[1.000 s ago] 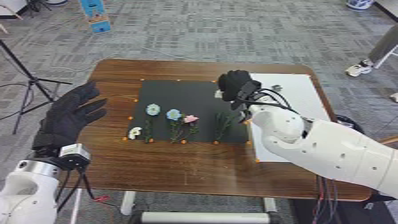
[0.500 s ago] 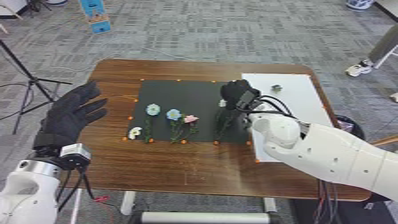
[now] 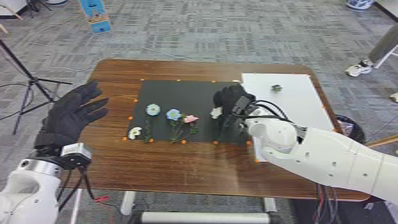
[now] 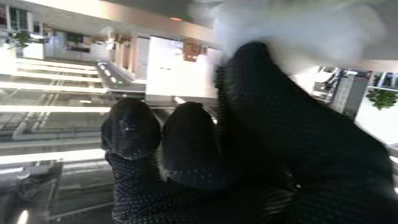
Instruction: Arrange flowers
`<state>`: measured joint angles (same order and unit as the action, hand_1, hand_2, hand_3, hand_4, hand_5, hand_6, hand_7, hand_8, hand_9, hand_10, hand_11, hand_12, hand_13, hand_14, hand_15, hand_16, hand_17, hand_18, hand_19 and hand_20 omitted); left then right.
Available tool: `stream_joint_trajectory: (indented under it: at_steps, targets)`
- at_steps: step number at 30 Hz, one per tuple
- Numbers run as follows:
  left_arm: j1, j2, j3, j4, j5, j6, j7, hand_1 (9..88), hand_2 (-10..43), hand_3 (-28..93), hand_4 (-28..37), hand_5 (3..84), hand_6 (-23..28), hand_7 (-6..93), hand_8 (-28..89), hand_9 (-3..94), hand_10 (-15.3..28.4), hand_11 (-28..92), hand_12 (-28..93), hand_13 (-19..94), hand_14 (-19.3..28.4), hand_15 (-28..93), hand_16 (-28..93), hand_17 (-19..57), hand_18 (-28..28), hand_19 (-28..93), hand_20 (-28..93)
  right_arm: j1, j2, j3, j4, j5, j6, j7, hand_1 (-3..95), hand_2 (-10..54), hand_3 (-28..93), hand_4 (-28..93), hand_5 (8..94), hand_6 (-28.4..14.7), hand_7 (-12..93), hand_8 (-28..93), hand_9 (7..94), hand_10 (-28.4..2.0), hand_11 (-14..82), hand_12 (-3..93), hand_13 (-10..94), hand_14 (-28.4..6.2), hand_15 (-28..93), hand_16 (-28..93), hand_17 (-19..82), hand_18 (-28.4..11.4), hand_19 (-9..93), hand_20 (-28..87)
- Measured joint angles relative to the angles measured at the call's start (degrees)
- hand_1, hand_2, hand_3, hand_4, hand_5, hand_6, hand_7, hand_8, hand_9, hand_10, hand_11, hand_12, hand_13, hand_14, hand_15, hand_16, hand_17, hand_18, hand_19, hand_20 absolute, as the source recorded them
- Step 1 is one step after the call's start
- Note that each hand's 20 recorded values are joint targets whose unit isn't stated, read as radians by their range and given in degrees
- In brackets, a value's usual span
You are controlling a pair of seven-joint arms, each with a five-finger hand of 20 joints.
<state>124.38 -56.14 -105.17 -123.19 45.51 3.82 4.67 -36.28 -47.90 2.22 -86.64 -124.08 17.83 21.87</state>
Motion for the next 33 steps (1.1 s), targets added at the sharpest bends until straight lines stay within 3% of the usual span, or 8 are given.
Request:
stream_joint_trajectory:
  at_steps: [5, 11, 20, 23, 27, 33]
  targets:
    - [-0.06, 0.10, 0.00, 0.04, 0.00, -0.03, -0.02, 23.6, -7.2, 72, -28.3, 29.2, 3.2, 20.5, -10, 24.6, 12.0, 23, 16, 24, 14.6, 29, 2, -7.9, 23.9, 49, 14, -0.54, 0.03, 0.41, -0.33, -0.11, -2.37, 1.35, 38.8, -9.5, 83, -28, 52.5, 1.5, 27, -15, 58.9, -9.1, 24.6, 22.3, 71, -4.3, 88, 36, 39, -20.0, 93, 54]
    - [-0.03, 0.10, -0.07, 0.04, 0.00, -0.04, -0.05, 23.6, -7.2, 72, -28.3, 29.2, 3.3, 20.5, -10, 24.6, 12.0, 23, 16, 24, 14.6, 29, 2, -7.9, 23.9, 49, 14, -2.01, 0.20, 1.41, -0.96, -2.26, 2.71, 9.15, 37.0, -9.5, 86, -28, 46.5, -1.5, 24, -14, 52.3, -11.3, 22.7, 22.1, 69, -5.4, 88, 36, 37, -20.7, 93, 54]
    - [0.19, 0.02, -0.20, 0.00, 0.00, -0.02, 0.02, 23.6, -7.1, 72, -28.3, 29.2, 3.3, 20.5, -10, 24.6, 12.0, 23, 16, 24, 14.6, 29, 2, -7.9, 23.9, 49, 14, -4.92, 1.12, 9.93, -0.69, -4.92, 5.59, 13.35, 34.8, -9.5, 88, -28, 34.2, -6.8, 17, -10, 37.6, -15.5, 17.2, 20.9, 60, -9.1, 88, 33, 31, -21.6, 88, 52]
    - [0.27, 0.01, -0.20, 0.00, -0.01, -0.01, 0.05, 23.6, -7.1, 72, -28.3, 29.1, 3.2, 20.5, -10, 24.6, 12.0, 23, 16, 24, 14.7, 29, 2, -7.9, 23.9, 49, 14, -4.13, 1.23, 11.50, 1.40, -3.01, 3.31, 14.17, 35.6, -9.5, 88, -28, 33.1, -6.9, 17, -9, 36.3, -13.7, 16.1, 20.5, 59, -8.7, 89, 32, 30, -21.4, 87, 52]
    - [0.30, -0.02, -0.19, -0.01, -0.01, 0.02, 0.09, 23.6, -7.1, 72, -28.3, 29.2, 3.2, 20.5, -10, 24.6, 12.0, 23, 16, 24, 14.7, 29, 2, -7.9, 23.9, 49, 14, -2.22, 1.66, 12.28, 5.59, 3.92, -3.05, 12.22, 38.4, -9.5, 91, -28, 32.9, -5.8, 18, -10, 36.4, -8.8, 14.6, 17.7, 60, -8.2, 89, 30, 31, -20.9, 87, 52]
    - [0.47, -0.07, -0.20, -0.05, -0.02, 0.04, 0.14, 23.5, -7.2, 72, -28.3, 29.2, 3.3, 20.4, -10, 24.6, 12.0, 23, 16, 24, 14.6, 29, 2, -7.9, 23.9, 49, 14, -1.01, 3.37, 11.77, 10.47, 9.39, -4.92, 8.19, 37.8, -9.5, 90, -28, 31.3, -6.2, 18, -10, 34.8, -9.5, 12.7, 15.9, 60, -8.2, 89, 30, 30, -20.4, 85, 51]
